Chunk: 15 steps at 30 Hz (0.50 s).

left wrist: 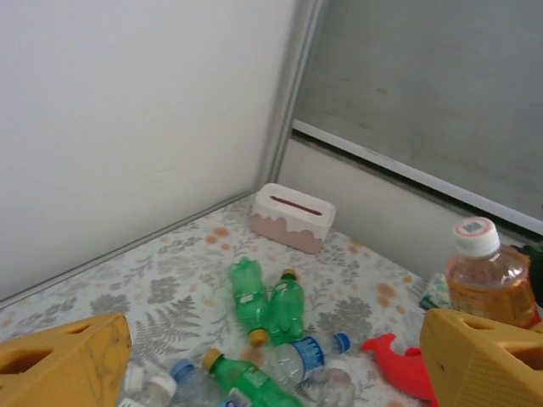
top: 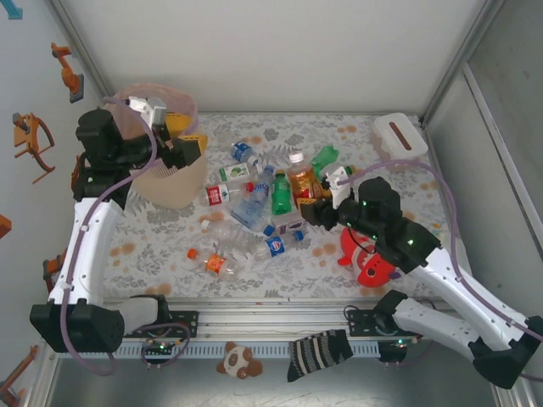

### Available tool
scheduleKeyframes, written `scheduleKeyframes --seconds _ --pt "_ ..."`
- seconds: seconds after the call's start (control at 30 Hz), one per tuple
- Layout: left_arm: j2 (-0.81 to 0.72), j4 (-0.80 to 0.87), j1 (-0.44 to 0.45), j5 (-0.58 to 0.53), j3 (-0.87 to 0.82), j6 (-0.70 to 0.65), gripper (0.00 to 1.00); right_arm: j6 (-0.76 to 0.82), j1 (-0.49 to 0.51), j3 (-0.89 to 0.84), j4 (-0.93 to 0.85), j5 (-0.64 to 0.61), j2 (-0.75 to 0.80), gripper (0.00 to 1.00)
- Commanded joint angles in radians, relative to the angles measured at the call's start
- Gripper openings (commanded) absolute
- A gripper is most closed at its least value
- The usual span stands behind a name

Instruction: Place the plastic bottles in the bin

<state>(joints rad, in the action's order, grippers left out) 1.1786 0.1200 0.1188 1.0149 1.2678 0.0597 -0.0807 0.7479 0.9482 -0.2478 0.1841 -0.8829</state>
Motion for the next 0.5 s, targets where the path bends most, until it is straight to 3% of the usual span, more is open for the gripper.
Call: scheduleKeyframes --seconds 0.0,0.47 --pt "-0.029 -0.069 0.069 0.047 0.025 0.019 0.89 0.046 0.004 0.062 0.143 0.092 -0.025 0.53" --pt "-0.003 -0.159 0.37 0.045 0.088 0.063 0.94 0.02 0.004 0.158 0.417 0.34 -0.124 0.52"
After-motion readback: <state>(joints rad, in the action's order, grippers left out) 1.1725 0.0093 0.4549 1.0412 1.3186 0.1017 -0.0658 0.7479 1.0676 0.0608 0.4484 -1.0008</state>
